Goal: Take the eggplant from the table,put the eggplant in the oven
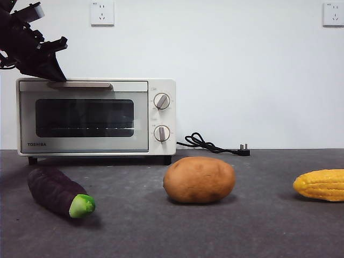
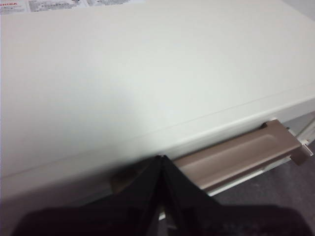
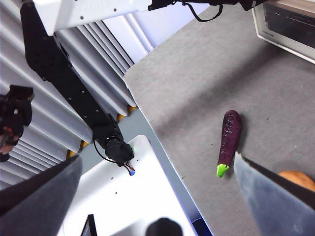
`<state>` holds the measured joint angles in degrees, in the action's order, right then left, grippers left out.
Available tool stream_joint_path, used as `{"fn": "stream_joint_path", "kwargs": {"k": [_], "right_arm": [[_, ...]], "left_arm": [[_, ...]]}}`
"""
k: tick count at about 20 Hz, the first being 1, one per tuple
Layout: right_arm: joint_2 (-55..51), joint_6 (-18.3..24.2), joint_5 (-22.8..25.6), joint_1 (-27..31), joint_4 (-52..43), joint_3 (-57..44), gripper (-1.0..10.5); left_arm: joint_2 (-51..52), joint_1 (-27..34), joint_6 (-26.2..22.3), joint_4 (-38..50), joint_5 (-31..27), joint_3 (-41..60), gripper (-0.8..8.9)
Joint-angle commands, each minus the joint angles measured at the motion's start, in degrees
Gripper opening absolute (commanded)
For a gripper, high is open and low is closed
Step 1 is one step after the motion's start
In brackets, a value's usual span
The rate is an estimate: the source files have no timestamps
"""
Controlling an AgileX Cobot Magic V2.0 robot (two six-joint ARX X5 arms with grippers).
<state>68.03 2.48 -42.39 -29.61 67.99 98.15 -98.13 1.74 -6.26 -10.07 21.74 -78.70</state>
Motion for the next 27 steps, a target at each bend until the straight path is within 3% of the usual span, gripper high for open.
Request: {"fn": "stream_joint_path", "kwargs": {"k": [1,10,18,27], "right_arm": [[0.1,0.8,0.5,-0.1,-0.5,0.3,6.3],[0.1,0.9,1.5,-0.1,-0.6,0.3,6.3],[0.1,2.2,4.6,-0.1,-0.5,0.3,6.3],[0.1,2.3,5.0,-0.1,-0.5,0.3,6.3]], "left_arm": [[-1.4,-0.6,-3.1,-5.0,1.8,0.9,-0.06],[-1.4,-4.0,-4.4,-15.3,3.3,0.9,-0.06],[-1.4,-7.1,-3.3,-25.0,10.4,0.9,-0.06],[-1.3,-10.3,-2.7,-34.4,10.4,0.9,-0.06]]}}
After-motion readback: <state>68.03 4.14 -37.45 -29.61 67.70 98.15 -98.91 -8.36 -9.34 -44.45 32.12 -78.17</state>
